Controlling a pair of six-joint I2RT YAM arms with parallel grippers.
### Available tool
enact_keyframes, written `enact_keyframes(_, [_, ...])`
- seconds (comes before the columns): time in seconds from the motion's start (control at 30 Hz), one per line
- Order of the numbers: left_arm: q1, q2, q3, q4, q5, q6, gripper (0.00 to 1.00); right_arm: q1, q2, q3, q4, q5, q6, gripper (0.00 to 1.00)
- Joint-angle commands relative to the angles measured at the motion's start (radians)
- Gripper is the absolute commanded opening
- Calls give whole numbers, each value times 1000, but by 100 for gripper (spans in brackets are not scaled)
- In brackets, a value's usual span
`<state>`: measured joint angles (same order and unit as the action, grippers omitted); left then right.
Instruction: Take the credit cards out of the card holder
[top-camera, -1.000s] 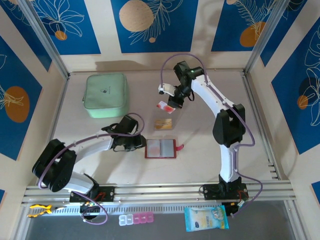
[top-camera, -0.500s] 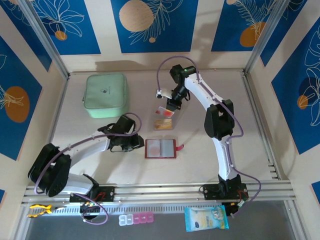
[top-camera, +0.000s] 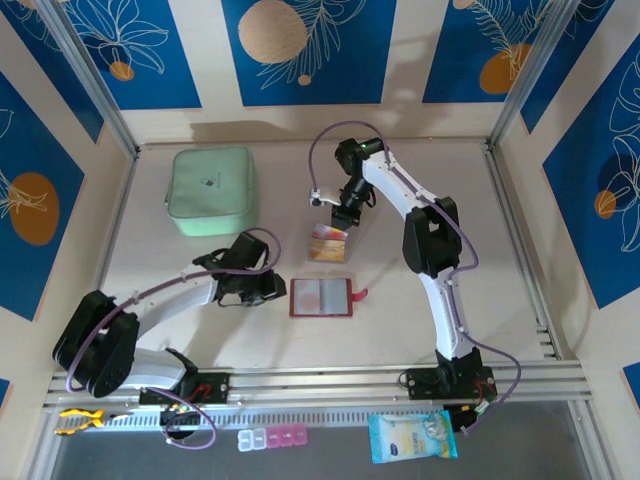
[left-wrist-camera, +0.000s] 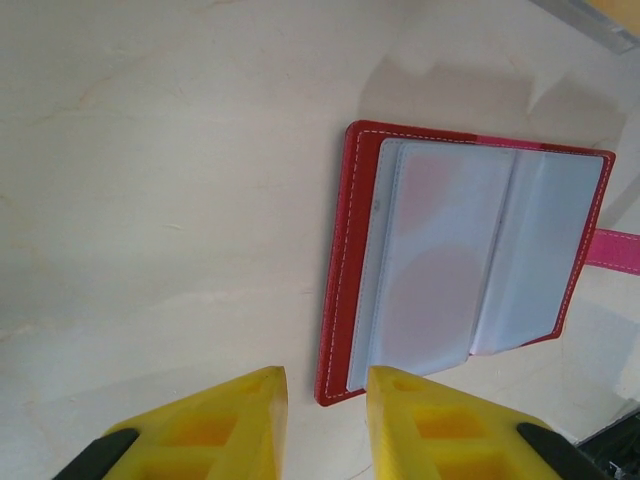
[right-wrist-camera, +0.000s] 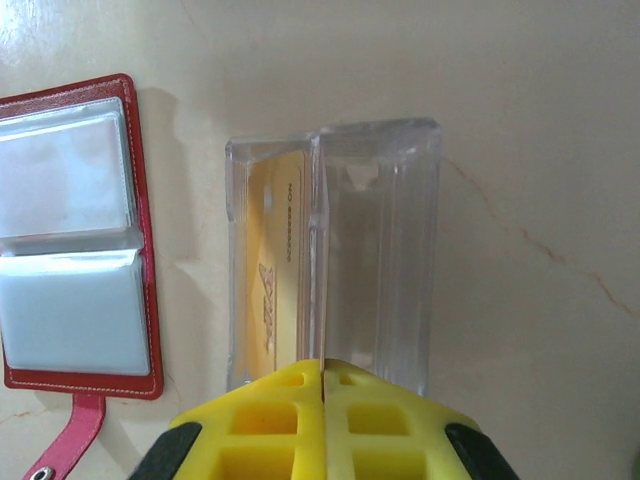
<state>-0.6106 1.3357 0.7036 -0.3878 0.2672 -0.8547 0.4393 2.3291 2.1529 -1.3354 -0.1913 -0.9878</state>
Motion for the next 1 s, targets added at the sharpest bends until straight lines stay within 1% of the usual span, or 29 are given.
enact_keyframes(0.0, [12, -34, -13, -37, -14, 4, 27, 9, 12, 13, -25, -30, -7, 15])
enact_keyframes(0.07, [13, -38, -16, -37, -14, 2, 27, 5, -5, 10, -2, -17, 13, 19])
enact_keyframes(0.13, [13, -39, -15, -36, -14, 2, 28, -1, -35, -9, 46, 12, 41, 20])
enact_keyframes(0.2, [12, -38, -16, -29, -16, 2, 28, -5, -83, -56, 120, 59, 73, 20])
enact_keyframes(0.4, [13, -14, -13, 2, -1, -1, 28, 3, -204, -191, 264, 117, 128, 19])
enact_keyframes(0.5, [13, -4, -12, 14, 7, -1, 28, 6, -257, -257, 324, 119, 164, 18])
enact_keyframes(0.63, [12, 15, -8, 37, 27, 3, 28, 7, -328, -353, 399, 75, 238, 18])
enact_keyframes(0.73, [13, 35, -1, 53, 39, 8, 28, 12, -365, -418, 442, 56, 337, 18])
enact_keyframes(0.83, [12, 54, 2, 71, 47, 10, 28, 19, -388, -473, 502, 75, 497, 16])
enact_keyframes(0.9, [12, 65, 5, 78, 46, 11, 27, 19, -395, -500, 550, 73, 629, 12])
enact_keyframes(0.97, [12, 75, 6, 86, 47, 10, 27, 20, -395, -521, 592, 67, 718, 7])
